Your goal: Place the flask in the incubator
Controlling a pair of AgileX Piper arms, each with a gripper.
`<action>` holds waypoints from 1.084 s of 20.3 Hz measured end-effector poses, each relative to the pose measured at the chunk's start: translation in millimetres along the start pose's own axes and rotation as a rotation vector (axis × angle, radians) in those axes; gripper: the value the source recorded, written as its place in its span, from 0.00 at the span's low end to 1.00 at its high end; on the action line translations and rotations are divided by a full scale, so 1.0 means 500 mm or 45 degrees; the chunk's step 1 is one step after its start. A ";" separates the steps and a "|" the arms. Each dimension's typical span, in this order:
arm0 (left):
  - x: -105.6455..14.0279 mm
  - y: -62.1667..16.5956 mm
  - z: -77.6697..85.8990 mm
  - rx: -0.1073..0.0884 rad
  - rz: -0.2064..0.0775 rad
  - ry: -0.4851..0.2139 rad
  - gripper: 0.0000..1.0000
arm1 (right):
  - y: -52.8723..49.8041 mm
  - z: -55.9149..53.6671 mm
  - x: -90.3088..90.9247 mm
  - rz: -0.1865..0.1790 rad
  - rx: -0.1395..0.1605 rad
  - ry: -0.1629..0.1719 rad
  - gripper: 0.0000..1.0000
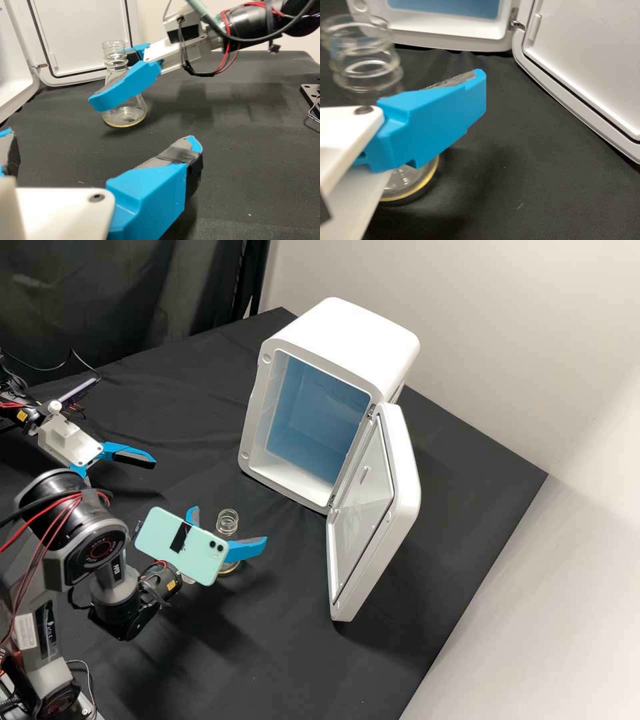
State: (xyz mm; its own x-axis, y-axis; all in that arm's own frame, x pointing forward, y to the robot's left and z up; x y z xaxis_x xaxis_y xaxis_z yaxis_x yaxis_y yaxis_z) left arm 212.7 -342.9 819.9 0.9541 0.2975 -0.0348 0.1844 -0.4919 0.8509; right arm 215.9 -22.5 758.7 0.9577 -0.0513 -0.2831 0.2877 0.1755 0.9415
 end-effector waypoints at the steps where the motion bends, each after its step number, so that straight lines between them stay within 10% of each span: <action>1: 0.000 0.000 0.000 0.000 0.000 0.000 1.00 | 0.001 0.003 0.007 0.003 0.003 -0.008 1.00; 22: -0.001 -0.001 0.000 -0.001 -0.003 0.000 1.00 | -0.014 0.020 0.024 -0.033 0.026 -0.060 1.00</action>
State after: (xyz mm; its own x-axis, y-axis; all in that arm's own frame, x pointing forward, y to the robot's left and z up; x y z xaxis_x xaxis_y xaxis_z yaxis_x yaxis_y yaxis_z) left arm 212.2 -342.9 819.5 0.9536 0.2990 -0.0366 0.1865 -0.4907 0.8511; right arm 225.3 -34.0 750.7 0.9488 -0.1021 -0.2988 0.3118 0.1531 0.9377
